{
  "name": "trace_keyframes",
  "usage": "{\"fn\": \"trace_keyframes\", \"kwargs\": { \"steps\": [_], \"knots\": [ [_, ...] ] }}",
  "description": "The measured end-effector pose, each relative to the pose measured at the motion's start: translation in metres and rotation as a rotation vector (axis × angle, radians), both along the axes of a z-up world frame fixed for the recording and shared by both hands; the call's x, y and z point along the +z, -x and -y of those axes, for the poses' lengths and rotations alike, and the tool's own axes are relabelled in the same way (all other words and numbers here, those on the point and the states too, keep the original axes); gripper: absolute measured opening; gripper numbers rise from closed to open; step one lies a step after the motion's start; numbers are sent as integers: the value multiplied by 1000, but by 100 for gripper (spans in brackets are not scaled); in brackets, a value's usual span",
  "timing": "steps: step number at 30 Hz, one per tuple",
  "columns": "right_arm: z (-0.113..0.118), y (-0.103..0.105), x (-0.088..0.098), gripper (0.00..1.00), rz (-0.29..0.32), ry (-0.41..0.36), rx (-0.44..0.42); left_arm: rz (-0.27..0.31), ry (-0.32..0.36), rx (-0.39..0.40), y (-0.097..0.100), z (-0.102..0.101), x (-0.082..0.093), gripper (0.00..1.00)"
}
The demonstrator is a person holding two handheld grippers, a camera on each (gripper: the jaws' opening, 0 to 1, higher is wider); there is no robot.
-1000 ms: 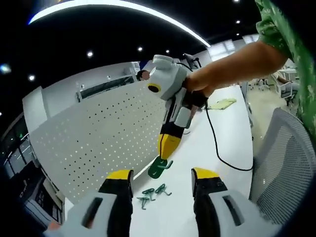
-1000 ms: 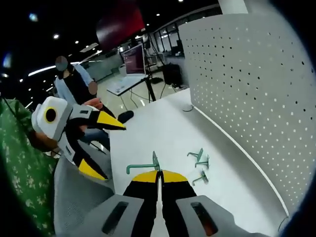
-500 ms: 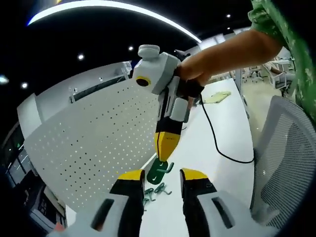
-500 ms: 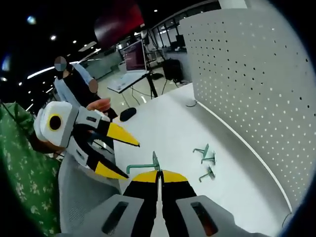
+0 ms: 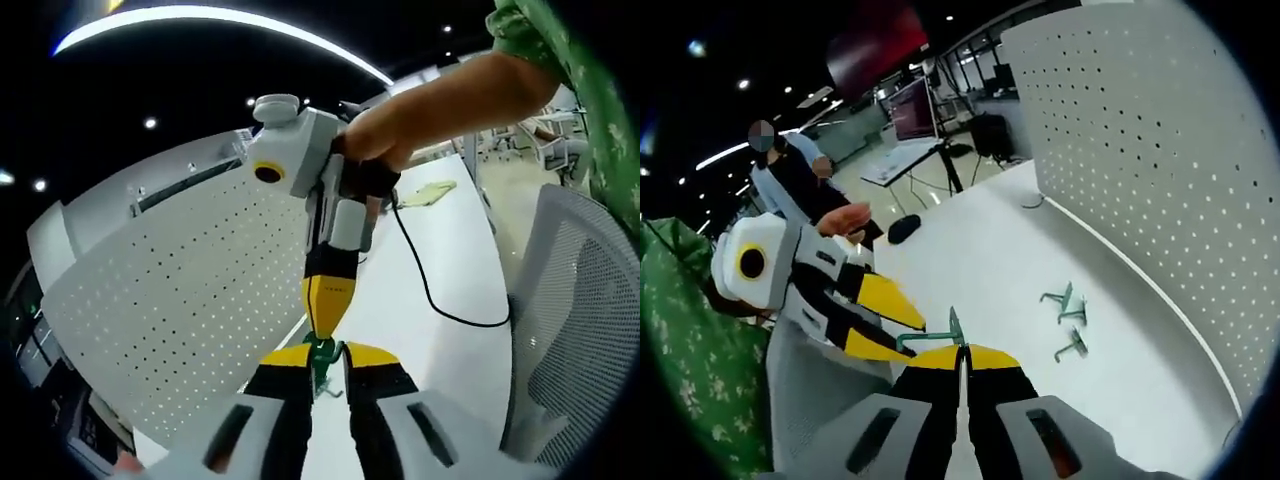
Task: Insert the hook assembly into the mounting plate slot until the hook locks in place.
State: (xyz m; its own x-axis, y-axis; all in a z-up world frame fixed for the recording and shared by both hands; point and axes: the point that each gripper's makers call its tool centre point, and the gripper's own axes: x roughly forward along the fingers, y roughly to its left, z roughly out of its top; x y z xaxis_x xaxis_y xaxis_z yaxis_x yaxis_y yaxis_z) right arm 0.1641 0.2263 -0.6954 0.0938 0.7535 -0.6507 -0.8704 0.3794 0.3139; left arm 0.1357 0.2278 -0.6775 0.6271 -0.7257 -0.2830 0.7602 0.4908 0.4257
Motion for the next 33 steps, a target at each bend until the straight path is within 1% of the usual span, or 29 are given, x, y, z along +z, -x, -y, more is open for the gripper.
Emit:
{"fn": "trace_keyframes", "kwargs": {
  "steps": [4, 8, 13, 18, 23, 24, 28, 33],
  "knots": [
    [0, 1, -1, 0, -12, 0, 0, 3, -1, -8, 2, 1, 0, 7],
    [-1, 2, -1, 0, -25, -5, -3, -6, -1, -14, 4, 2, -1, 4],
    [-2, 2, -1, 0, -31, -11, -9, -21, 21, -4, 3, 0, 1, 3],
    [-3, 2, 1, 1, -26, -31, -21, -72, 90, 21, 1, -3, 3, 3],
    [-4, 1, 4, 1, -19, -61, -43, -91, 143, 44, -1, -6, 7, 2],
    [-5, 0, 5, 1, -7, -75, -51, -95, 152, 50, -1, -6, 7, 2],
    [-7, -2, 9, 2, 6, -115, -84, -122, 216, 80, -4, -9, 11, 2],
    [-10, -3, 15, 5, 30, -163, -119, -133, 247, 105, -6, -10, 13, 2]
  ]
}}
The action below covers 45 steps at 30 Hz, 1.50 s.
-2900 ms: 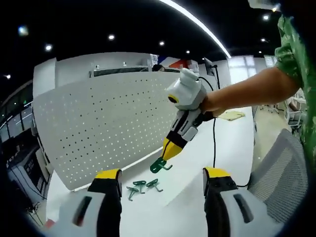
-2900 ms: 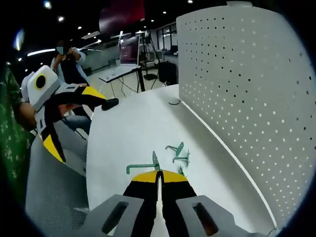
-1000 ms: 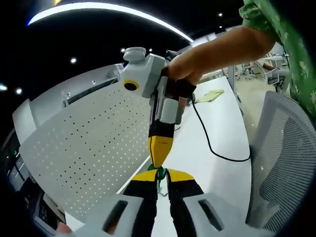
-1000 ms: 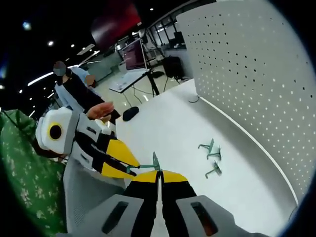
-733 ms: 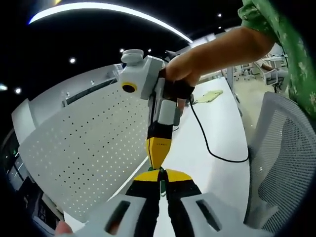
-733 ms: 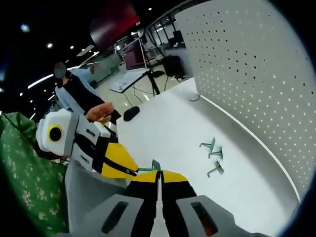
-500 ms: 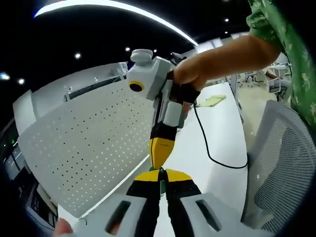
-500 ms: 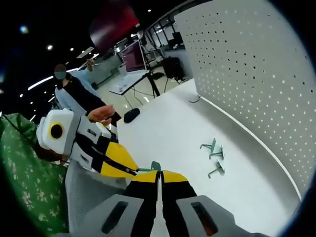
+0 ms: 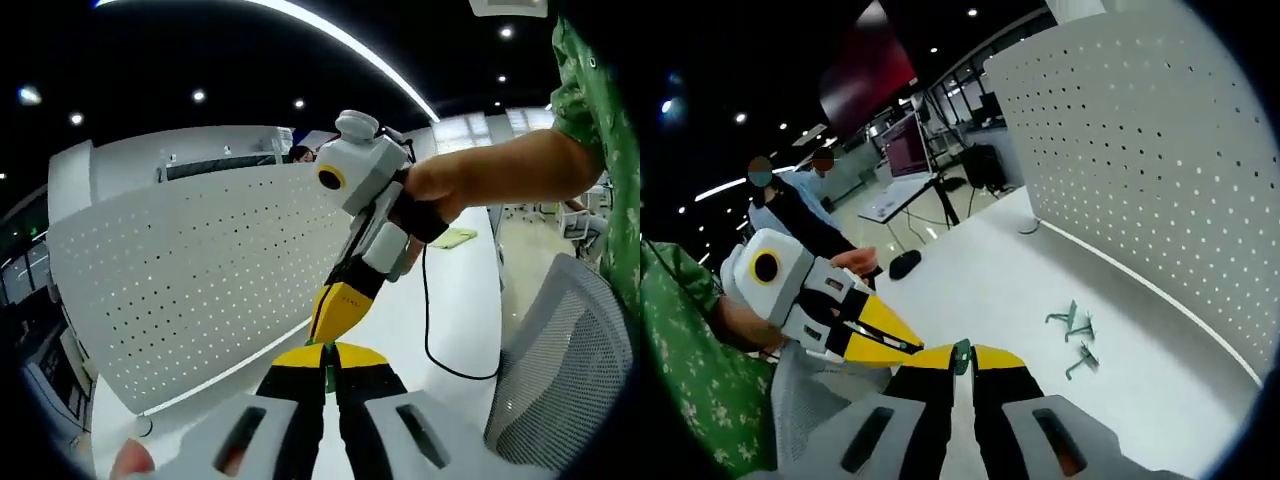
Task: Insert the hook assembly into the mounting plate slot until the hook locks in place.
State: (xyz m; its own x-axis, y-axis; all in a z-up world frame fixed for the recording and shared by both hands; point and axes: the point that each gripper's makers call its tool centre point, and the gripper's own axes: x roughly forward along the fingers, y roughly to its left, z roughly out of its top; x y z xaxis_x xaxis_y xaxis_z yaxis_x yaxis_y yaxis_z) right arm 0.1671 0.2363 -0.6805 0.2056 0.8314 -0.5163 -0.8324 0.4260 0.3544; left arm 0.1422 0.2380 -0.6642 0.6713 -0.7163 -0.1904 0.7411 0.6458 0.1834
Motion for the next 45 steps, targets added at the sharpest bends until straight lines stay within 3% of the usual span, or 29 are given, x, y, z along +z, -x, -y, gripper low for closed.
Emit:
{"fn": "trace_keyframes", "kwargs": {
  "steps": [6, 13, 35, 45],
  "knots": [
    [4, -6, 7, 7, 43, -30, -58, -10, 56, 60, -5, -5, 6, 2],
    [3, -7, 9, 7, 28, -77, -94, -18, 117, 107, -9, -12, 12, 2],
    [-8, -11, 16, 0, 21, -119, -161, -1, 143, 167, -12, -19, 14, 3],
    [-11, -11, 21, 0, 12, -131, -176, 30, 101, 175, -15, -19, 13, 9]
  ]
}}
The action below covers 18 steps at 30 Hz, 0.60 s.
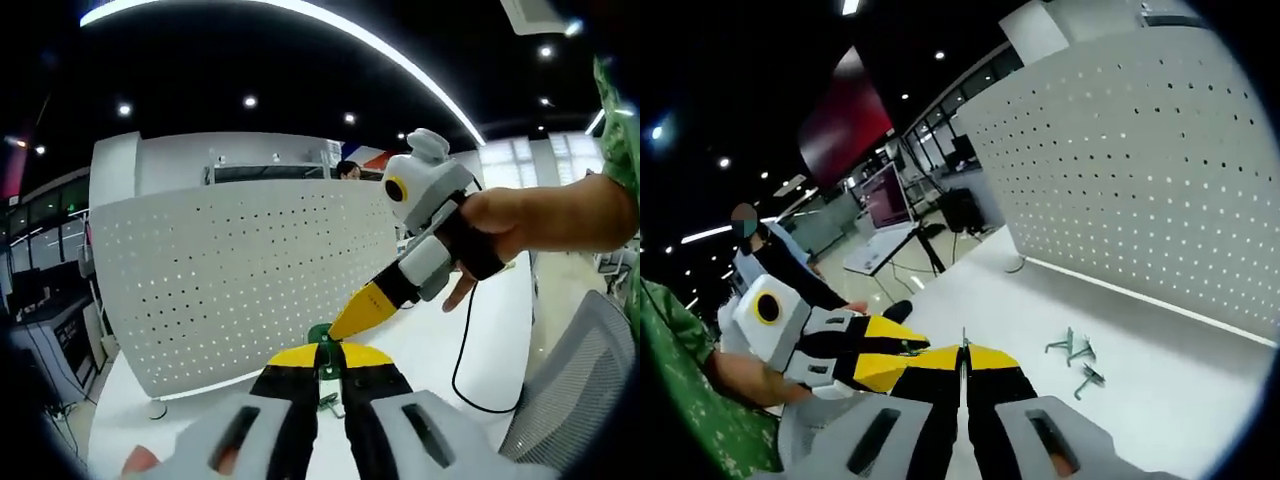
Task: Insert the hook assembly into the mounting plate slot until the hook locks in place.
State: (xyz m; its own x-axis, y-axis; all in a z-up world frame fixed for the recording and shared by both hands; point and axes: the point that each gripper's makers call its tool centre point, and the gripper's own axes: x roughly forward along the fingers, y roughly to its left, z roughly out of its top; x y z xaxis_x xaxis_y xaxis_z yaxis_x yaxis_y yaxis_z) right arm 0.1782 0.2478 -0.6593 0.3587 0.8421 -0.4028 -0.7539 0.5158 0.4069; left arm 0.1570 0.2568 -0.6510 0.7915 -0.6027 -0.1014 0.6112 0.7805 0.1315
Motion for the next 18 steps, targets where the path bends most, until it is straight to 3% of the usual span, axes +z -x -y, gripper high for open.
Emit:
{"fn": "trace_keyframes", "kwargs": {
  "steps": [7, 18],
  "knots": [
    [-6, 7, 5, 0, 6, -1, 18, 9, 3, 25, -4, -3, 3, 7],
    [-8, 10, 13, 0, 29, -7, 27, -23, 27, 34, -5, -5, 2, 4]
  ]
}}
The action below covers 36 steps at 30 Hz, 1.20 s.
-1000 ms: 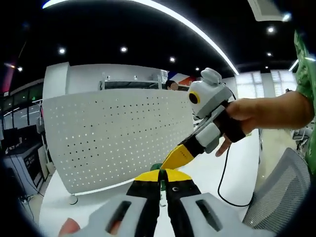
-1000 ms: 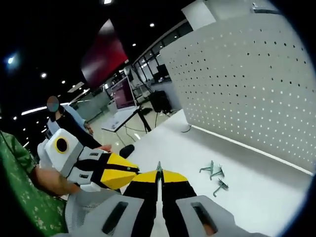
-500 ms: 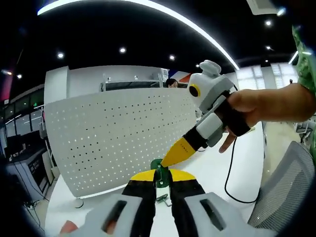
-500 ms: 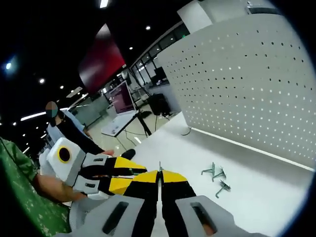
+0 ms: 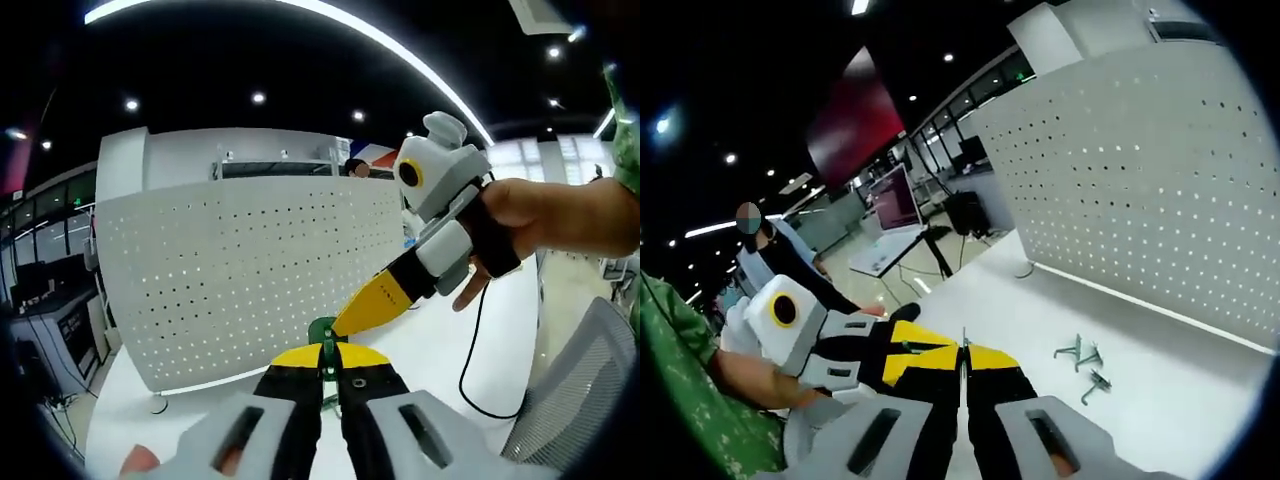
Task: Insert the hook assembly into the mounting plate slot until the hook locks in place.
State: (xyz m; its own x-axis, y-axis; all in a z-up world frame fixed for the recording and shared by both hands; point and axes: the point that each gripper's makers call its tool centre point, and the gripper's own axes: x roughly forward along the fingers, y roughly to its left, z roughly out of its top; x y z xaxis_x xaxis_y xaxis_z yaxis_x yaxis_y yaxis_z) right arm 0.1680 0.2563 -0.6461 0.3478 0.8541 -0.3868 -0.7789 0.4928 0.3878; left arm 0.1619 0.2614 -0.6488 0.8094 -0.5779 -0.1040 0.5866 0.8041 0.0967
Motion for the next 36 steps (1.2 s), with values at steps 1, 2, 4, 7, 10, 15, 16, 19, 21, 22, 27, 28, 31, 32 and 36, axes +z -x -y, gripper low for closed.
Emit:
{"fn": "trace_keyframes", "kwargs": {
  "steps": [1, 2, 4, 7, 10, 15, 16, 19, 21, 22, 27, 28, 31, 32, 36],
  "knots": [
    [0, 1, 1, 0, 2, 0, 2, 1, 1, -1, 0, 0, 0, 4],
    [0, 1, 1, 0, 2, 0, 3, 1, 0, -1, 0, 1, 1, 4],
    [0, 2, 2, 0, 9, 4, 5, 0, 1, -1, 0, 1, 1, 4],
    [0, 2, 2, 0, 13, 8, 8, 0, 2, -1, 1, 1, 1, 4],
    [-1, 2, 3, 0, 17, 13, 12, -3, 6, 1, 1, 0, 2, 4],
    [-3, 1, 1, 0, 24, 29, 14, 0, 8, 5, 1, -2, 3, 4],
    [-3, 0, 0, 0, 24, 32, 12, 1, 11, 6, 1, -2, 4, 4],
    [-3, 0, 0, 0, 17, 25, 11, 5, 9, 4, 1, -2, 5, 4],
    [-3, 0, 1, 0, 19, 26, 11, 4, 15, 3, 1, -2, 5, 4],
    [-3, 0, 1, 0, 18, 26, 10, 6, 16, 4, 1, -2, 5, 4],
    [-4, 1, 2, 0, 12, 16, 12, 5, 17, 5, 0, -2, 4, 4],
    [-4, 1, 2, 0, 13, 18, 13, 9, 17, 5, 0, -2, 5, 4],
    [-4, 1, 3, 0, 18, 25, 15, 8, 18, 5, 0, -2, 5, 4],
    [-4, 1, 3, 0, 18, 26, 14, 6, 20, 4, 0, -2, 5, 4],
    [-4, 2, 4, 0, 25, 28, 14, -2, 32, 4, 1, -2, 5, 4]
  ]
}}
